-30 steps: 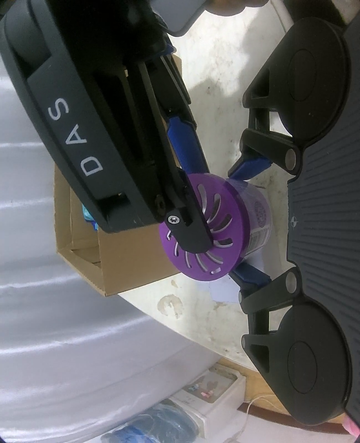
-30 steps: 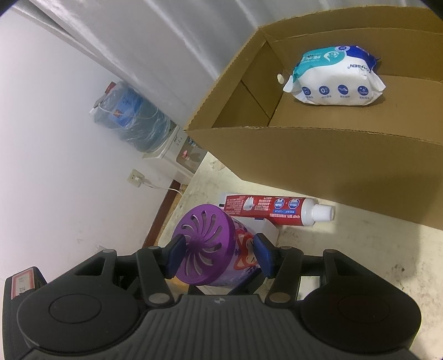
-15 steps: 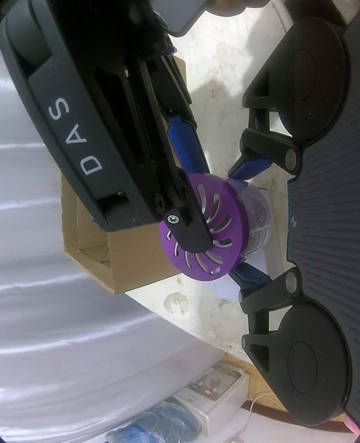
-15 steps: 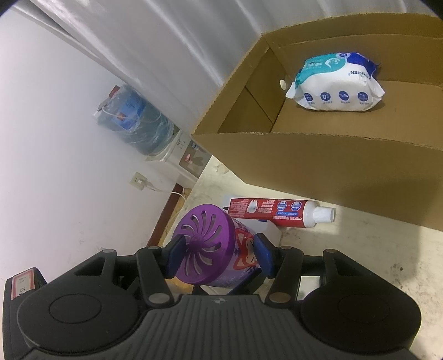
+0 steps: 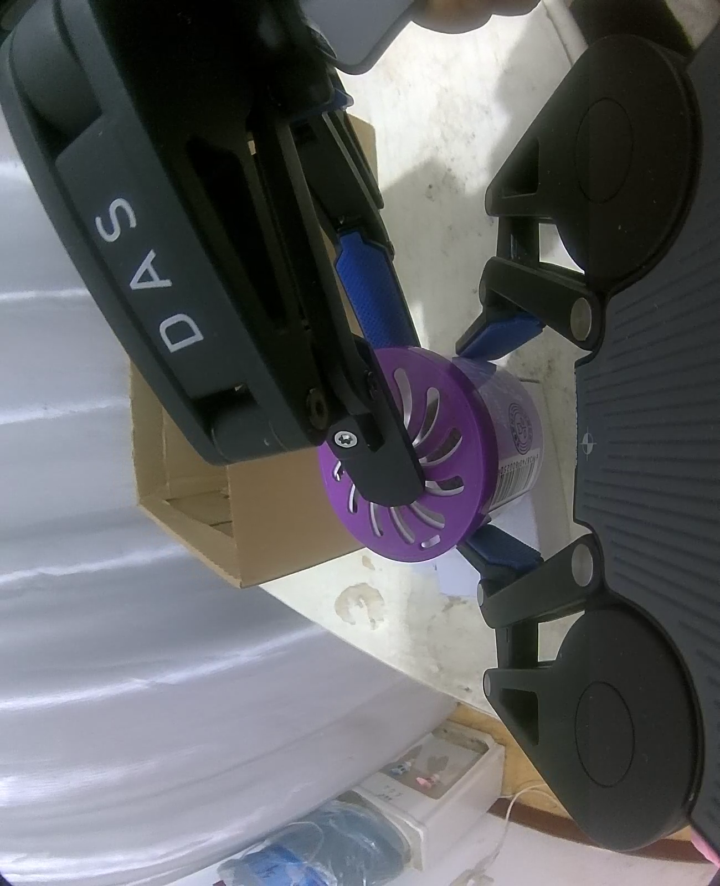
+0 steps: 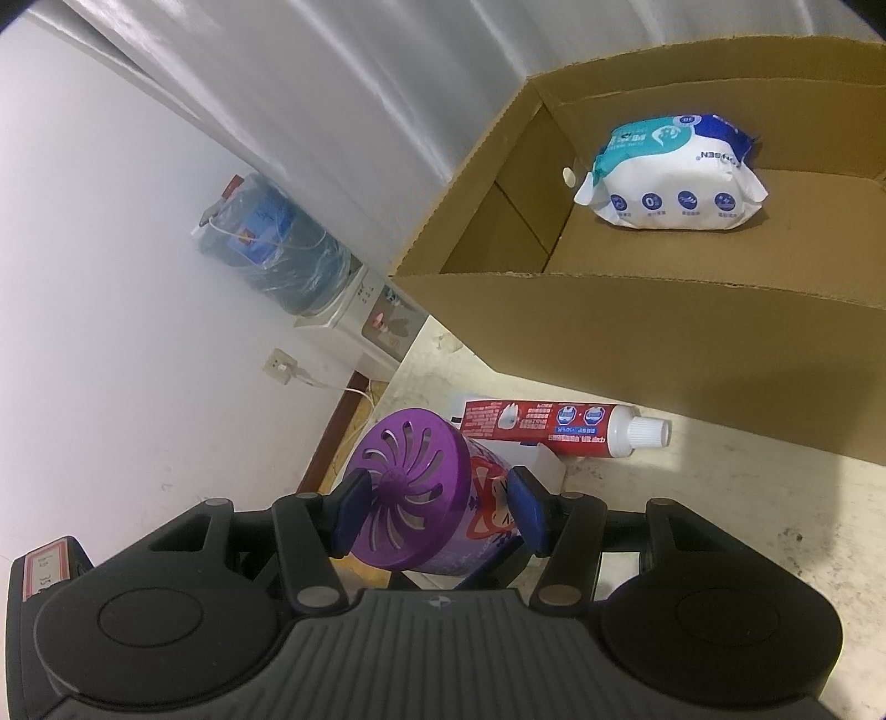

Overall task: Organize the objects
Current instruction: 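Hold the purple-lidded jar still in the closed right gripper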

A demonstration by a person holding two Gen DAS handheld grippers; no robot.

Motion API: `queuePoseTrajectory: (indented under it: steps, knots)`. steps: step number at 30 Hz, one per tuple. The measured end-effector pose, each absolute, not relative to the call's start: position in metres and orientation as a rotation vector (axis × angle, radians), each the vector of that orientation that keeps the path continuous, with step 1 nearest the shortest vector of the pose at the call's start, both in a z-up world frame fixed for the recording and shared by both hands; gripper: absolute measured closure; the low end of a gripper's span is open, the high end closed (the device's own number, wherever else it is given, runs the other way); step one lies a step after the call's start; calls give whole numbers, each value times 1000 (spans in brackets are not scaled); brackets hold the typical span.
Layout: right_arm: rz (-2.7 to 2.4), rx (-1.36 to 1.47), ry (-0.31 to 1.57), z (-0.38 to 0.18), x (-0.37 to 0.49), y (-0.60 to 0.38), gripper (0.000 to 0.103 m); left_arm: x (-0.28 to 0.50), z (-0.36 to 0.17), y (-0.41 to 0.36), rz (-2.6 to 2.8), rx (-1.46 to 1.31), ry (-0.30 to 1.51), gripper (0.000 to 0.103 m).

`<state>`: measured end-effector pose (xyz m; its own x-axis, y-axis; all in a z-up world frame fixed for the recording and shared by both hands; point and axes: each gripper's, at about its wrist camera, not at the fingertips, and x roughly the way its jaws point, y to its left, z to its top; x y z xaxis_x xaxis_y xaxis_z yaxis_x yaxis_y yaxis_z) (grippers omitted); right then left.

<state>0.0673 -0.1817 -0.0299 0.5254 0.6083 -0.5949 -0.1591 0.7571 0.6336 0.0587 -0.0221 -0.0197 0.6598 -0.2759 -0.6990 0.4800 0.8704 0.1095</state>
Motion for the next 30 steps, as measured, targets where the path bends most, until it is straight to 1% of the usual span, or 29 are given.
queuePoseTrajectory:
  steps: [30]
  knots:
    - [487,553,898,-25,62,-185,44,59,-19,-21,-434,288,735,38]
